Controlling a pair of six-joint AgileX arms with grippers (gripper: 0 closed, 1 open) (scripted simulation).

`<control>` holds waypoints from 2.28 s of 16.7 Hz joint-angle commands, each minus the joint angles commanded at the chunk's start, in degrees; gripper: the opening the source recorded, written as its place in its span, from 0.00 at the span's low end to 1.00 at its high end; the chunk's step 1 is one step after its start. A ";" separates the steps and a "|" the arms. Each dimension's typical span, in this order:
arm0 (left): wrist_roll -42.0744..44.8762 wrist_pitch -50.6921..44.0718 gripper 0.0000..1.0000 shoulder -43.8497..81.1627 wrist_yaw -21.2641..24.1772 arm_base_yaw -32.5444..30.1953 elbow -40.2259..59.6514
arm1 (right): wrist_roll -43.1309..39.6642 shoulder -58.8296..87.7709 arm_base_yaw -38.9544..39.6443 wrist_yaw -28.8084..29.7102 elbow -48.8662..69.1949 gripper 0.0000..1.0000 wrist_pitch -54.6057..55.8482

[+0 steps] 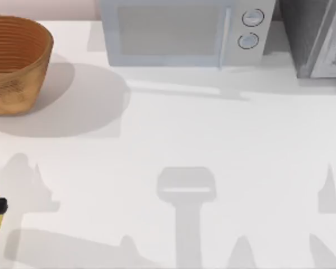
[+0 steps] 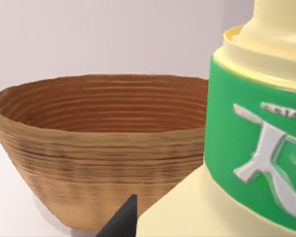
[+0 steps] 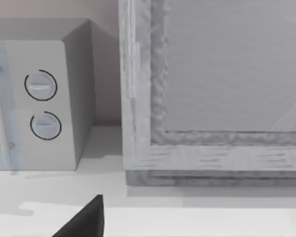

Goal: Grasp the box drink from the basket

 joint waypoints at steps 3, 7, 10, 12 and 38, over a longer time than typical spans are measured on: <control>0.11 0.08 0.00 0.27 0.03 0.18 0.05 | 0.00 0.00 0.00 0.00 0.00 1.00 0.00; -0.52 1.29 0.00 3.78 -3.48 -2.22 1.04 | 0.00 0.00 0.00 0.00 0.00 1.00 0.00; -1.41 4.94 0.00 11.96 -11.87 -7.87 4.21 | 0.00 0.00 0.00 0.00 0.00 1.00 0.00; -1.98 8.54 0.00 19.40 -19.60 -13.03 7.36 | 0.00 0.00 0.00 0.00 0.00 1.00 0.00; -6.89 41.24 0.00 100.52 -91.06 -63.99 46.15 | 0.00 0.00 0.00 0.00 0.00 1.00 0.00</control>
